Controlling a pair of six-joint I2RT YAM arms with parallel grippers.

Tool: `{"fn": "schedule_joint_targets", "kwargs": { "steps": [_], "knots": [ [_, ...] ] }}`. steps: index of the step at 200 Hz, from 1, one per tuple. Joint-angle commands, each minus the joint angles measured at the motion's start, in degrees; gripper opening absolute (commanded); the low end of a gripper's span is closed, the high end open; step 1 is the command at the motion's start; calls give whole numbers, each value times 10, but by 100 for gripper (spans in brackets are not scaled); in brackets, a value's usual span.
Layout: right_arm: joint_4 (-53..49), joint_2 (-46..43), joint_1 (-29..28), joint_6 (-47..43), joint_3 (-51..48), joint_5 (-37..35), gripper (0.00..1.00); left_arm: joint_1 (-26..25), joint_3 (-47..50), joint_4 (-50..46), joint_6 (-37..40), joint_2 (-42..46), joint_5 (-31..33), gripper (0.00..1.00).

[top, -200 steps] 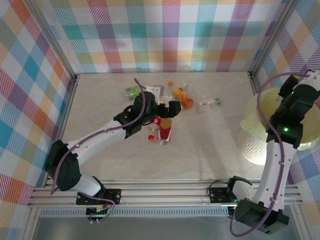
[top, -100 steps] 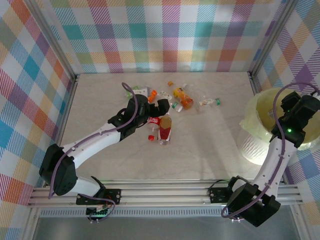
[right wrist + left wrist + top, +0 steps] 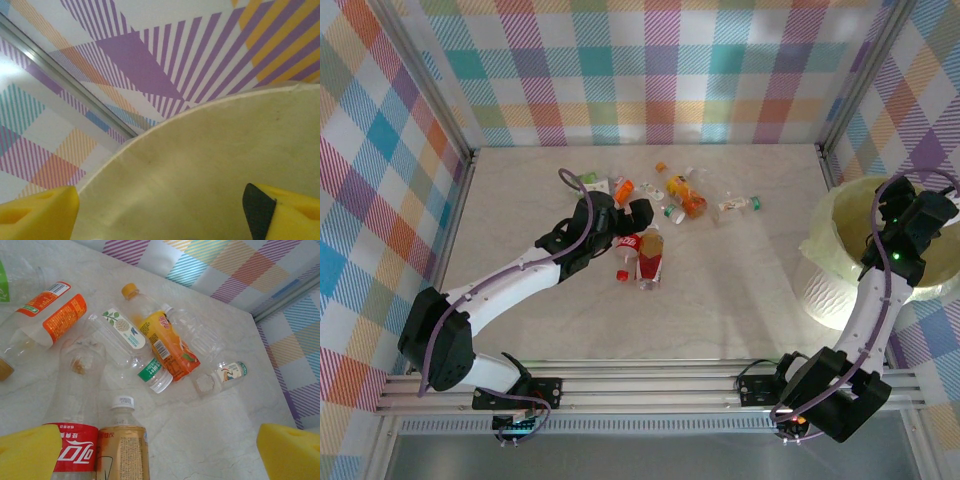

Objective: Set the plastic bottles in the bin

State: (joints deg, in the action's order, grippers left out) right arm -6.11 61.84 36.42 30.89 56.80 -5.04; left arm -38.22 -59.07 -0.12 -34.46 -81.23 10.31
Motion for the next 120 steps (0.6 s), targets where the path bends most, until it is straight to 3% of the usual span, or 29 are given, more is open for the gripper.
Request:
{"fn": "schedule_joint_targets", "kwargs": {
  "steps": [1,35,59,120],
  "knots": [
    [-21,-5,5,-6,18,-32,89,6,4,-8,-13,7,12,100],
    [-47,-20,1,-12,32,-38,100,7,9,-23,-30,9,30,100],
    [-63,-35,-17,-34,47,-32,100,9,12,-54,-56,10,57,100],
    [-91,-52,-144,-89,104,-37,100,12,25,-116,-97,0,60,100]
  ]
}}
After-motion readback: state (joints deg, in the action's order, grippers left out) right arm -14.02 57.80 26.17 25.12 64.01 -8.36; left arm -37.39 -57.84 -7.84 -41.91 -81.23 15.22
